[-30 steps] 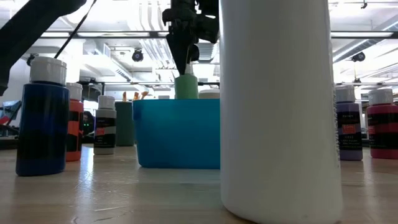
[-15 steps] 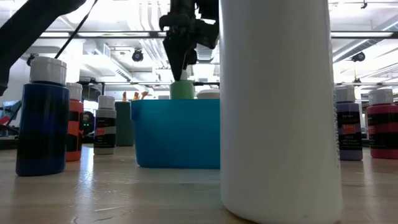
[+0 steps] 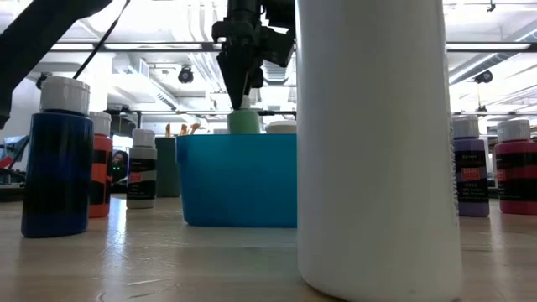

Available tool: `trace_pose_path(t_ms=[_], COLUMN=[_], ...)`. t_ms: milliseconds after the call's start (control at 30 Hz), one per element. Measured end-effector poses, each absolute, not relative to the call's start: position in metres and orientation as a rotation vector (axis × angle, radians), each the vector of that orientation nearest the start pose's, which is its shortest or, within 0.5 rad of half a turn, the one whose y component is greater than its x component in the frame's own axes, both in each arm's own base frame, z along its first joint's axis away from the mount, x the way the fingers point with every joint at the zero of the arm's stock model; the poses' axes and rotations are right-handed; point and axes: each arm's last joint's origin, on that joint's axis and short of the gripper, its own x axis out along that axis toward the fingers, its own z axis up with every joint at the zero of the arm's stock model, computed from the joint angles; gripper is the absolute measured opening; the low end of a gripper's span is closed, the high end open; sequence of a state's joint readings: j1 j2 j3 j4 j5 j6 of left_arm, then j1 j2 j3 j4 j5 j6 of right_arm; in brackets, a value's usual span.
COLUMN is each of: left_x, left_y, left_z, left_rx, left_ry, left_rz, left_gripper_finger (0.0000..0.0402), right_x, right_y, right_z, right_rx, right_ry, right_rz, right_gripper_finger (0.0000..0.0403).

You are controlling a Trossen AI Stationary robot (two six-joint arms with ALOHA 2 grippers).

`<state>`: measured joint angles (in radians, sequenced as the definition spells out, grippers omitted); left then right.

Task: Pick & Place Paint Supplies
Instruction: Put the green paint bottle into the blue bin

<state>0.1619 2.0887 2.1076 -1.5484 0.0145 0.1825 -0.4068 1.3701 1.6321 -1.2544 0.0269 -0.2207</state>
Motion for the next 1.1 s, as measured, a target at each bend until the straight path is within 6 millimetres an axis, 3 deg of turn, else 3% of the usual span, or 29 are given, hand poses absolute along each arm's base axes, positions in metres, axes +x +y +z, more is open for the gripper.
trace_pose_path(t_ms=[200, 833, 1100], left_x=[0.3944, 0.3951, 0.3951], left_y=[0.0640, 0.0629, 0.0627], left_z=[0.3030, 0.3027, 0.3028], left_rx=[0.011, -0.019, -0.028], left_ry=[1.517, 1.508, 1.507], left_rz=[-0.020, -0.051, -0.052], left_gripper_finger=[0.0130, 0.0150, 0.0213], right_x=[0.2215, 0.2216, 0.2216], right_y=[-0.0963, -0.0962, -0.0961], right_z=[0.4028, 0.4028, 0.4028], right_rx=[-0.009, -0.012, -0.009], right_ry=[1.015, 1.015, 1.015], right_rz=[-0.288, -0.287, -0.288], right_gripper_finger=[0.0124, 0.0178, 0.0182])
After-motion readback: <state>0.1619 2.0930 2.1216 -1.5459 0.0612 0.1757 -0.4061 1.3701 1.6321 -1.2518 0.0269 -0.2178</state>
